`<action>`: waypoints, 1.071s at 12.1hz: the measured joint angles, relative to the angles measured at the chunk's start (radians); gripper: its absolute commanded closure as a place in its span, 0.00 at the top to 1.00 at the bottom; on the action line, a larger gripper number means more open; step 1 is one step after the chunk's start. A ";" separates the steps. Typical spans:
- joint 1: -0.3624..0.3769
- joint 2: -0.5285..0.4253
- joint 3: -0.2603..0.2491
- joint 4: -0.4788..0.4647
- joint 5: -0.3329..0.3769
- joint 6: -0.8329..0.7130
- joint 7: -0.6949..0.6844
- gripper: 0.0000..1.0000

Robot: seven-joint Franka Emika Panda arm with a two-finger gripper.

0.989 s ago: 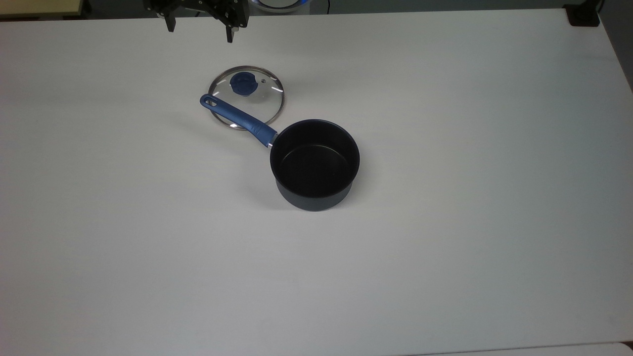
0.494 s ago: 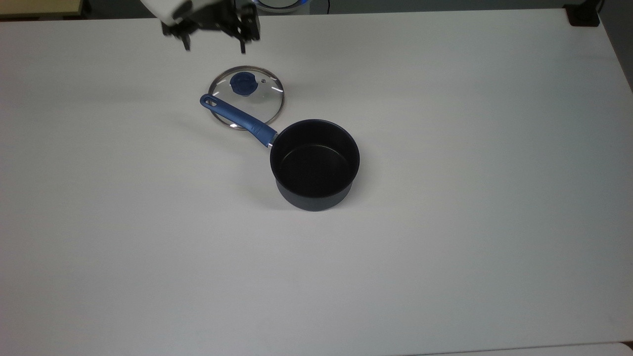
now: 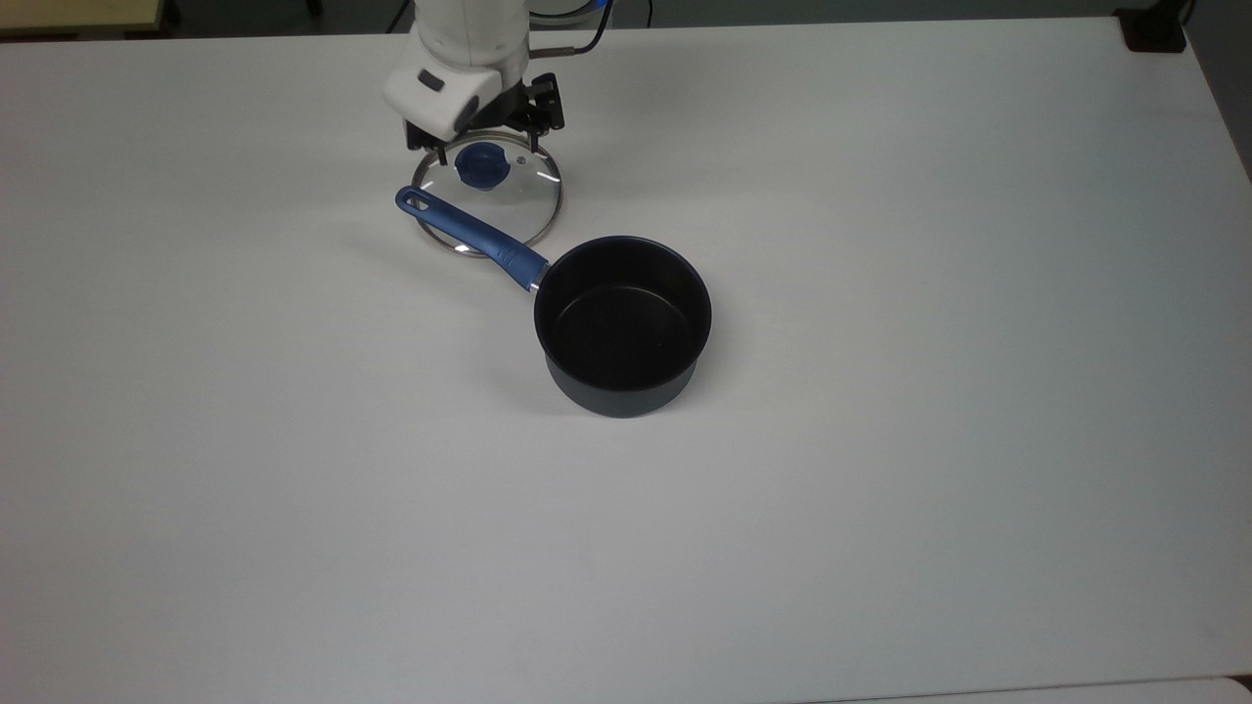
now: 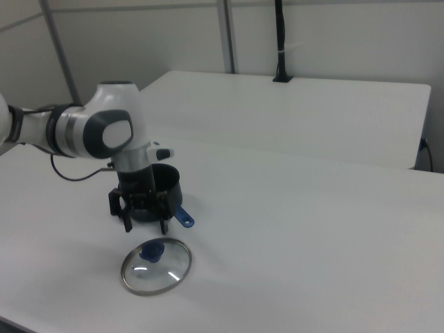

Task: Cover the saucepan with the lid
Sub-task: 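Close the gripper on the blue knob of the glass lid, then lift the glass lid up off the table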

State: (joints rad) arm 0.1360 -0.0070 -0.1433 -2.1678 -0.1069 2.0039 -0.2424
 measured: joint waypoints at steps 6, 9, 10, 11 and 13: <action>-0.006 0.039 -0.001 -0.071 -0.033 0.082 -0.177 0.57; -0.017 0.051 -0.002 -0.071 -0.034 0.094 -0.215 0.47; -0.017 0.051 -0.002 -0.071 -0.034 0.094 -0.220 0.45; -0.017 0.051 -0.002 -0.071 -0.034 0.094 -0.221 0.45; -0.017 0.043 -0.005 -0.049 -0.034 0.067 -0.221 0.45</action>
State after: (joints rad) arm 0.1188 0.0357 -0.1481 -2.2168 -0.1413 2.0706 -0.4631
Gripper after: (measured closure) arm 0.392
